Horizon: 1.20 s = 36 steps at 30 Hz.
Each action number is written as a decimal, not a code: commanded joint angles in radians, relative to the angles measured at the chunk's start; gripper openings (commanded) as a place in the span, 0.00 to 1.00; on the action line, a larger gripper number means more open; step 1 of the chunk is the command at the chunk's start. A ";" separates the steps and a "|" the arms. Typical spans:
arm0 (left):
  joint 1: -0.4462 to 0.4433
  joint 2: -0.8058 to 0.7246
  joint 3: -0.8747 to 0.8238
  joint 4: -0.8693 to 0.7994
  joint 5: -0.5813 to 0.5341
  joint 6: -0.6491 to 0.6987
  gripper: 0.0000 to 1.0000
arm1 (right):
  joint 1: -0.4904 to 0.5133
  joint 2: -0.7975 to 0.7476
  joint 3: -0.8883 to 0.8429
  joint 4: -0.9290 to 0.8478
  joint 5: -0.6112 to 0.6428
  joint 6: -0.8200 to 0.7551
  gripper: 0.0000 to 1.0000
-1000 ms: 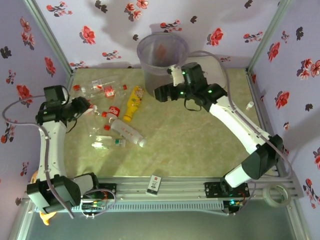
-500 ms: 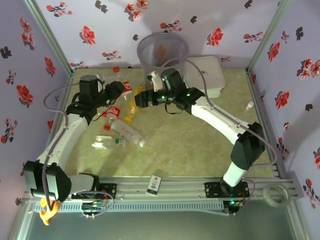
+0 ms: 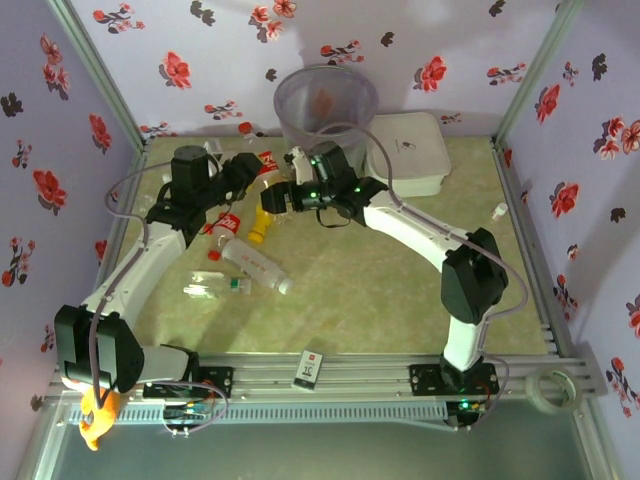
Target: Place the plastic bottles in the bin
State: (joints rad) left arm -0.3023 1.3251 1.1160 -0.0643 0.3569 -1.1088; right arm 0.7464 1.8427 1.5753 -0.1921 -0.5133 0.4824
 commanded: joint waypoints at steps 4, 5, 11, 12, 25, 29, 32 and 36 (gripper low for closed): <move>-0.006 0.010 0.034 0.012 0.021 0.027 0.50 | -0.002 0.010 0.056 -0.019 0.006 -0.029 0.55; -0.003 0.010 0.034 0.009 0.020 0.032 0.52 | -0.003 0.005 0.058 -0.027 0.013 -0.038 0.52; 0.054 -0.019 0.030 0.012 0.056 0.063 0.91 | -0.026 -0.032 0.120 -0.161 0.096 -0.142 0.41; 0.071 -0.032 0.031 -0.003 0.059 0.075 0.96 | -0.033 -0.038 0.135 -0.185 0.113 -0.163 0.40; 0.264 -0.224 -0.063 -0.275 0.056 0.224 1.00 | -0.230 0.173 0.697 -0.449 0.255 -0.342 0.30; 0.319 -0.265 -0.070 -0.361 0.059 0.273 1.00 | -0.267 0.333 0.942 -0.495 0.318 -0.362 0.27; 0.361 -0.293 -0.074 -0.401 0.063 0.290 1.00 | -0.293 0.461 1.102 -0.497 0.371 -0.359 0.26; 0.391 -0.306 -0.070 -0.463 0.067 0.317 1.00 | -0.307 0.529 1.151 -0.458 0.384 -0.360 0.26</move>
State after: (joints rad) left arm 0.0742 1.0431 1.0451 -0.4519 0.4049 -0.8486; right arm 0.4458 2.3444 2.6858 -0.6350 -0.1738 0.1474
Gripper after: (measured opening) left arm 0.996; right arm 0.475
